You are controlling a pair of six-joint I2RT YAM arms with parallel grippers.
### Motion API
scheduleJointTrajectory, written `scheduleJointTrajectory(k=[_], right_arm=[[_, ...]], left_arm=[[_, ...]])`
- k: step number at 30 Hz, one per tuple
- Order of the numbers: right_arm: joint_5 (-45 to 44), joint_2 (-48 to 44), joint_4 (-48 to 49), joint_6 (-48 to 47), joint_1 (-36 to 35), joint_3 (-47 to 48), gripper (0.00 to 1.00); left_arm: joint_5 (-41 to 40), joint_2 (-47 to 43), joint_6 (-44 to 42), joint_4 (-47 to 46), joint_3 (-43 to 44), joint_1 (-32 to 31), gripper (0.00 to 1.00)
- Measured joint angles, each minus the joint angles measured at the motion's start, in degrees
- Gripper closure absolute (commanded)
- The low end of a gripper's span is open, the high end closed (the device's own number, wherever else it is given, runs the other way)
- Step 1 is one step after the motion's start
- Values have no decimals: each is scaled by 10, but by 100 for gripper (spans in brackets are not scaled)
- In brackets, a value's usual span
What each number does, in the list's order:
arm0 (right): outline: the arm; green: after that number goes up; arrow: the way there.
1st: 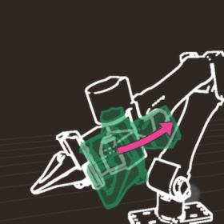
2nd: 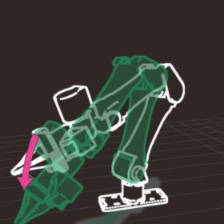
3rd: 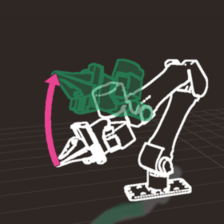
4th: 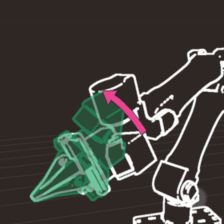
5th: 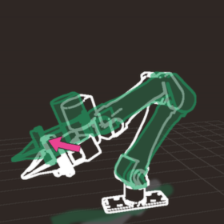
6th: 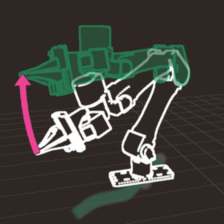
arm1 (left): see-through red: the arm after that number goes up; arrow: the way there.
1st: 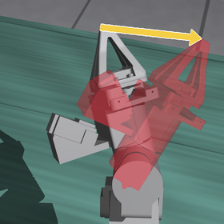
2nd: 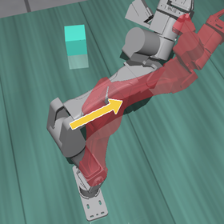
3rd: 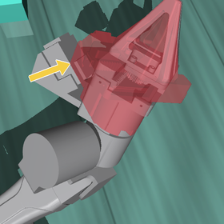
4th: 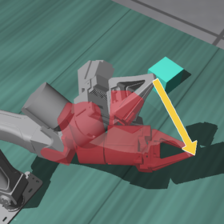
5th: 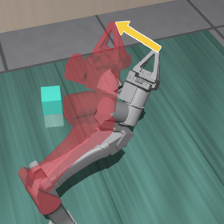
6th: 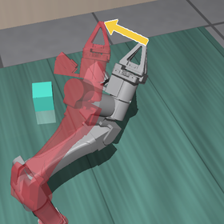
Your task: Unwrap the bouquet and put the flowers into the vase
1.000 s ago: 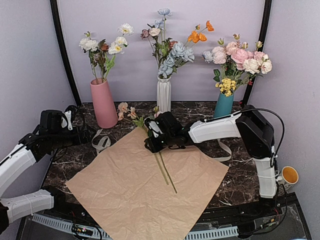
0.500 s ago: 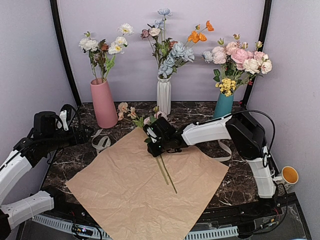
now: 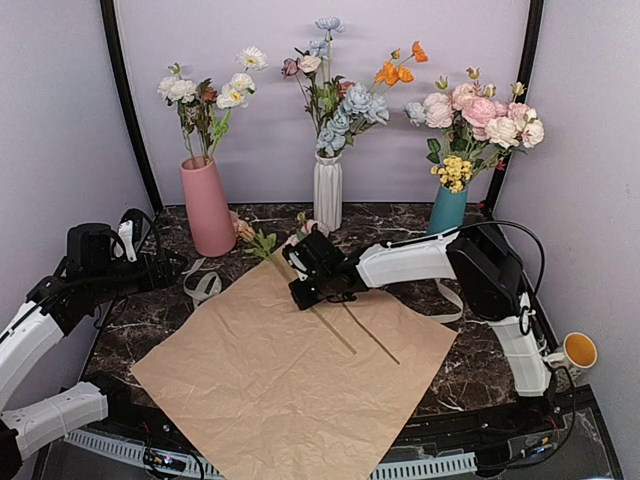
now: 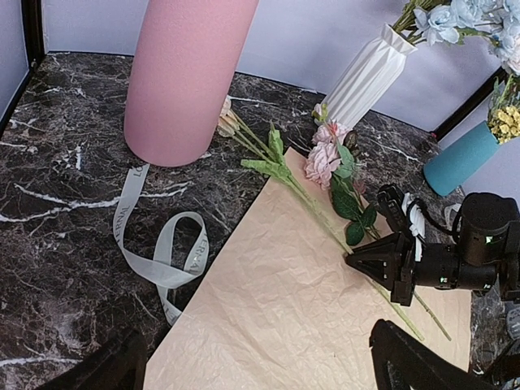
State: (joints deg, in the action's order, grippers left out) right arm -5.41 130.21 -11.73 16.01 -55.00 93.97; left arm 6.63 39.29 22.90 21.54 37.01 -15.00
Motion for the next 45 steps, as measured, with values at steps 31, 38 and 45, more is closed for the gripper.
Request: scheduleJointTrajectory(k=[31,38,45], right_arm=[[128,-98,-49,86,-35,-95,51],[55,-67,-83,69,-35,-51,61],[43,-41,-87,63,-35,-31,88]], left_arm=[[26,-2,-4,-9,-2,0,1],[26,-11,-5,-9,-4,0,1],[26,-10,-8,-9,-4,0,1]])
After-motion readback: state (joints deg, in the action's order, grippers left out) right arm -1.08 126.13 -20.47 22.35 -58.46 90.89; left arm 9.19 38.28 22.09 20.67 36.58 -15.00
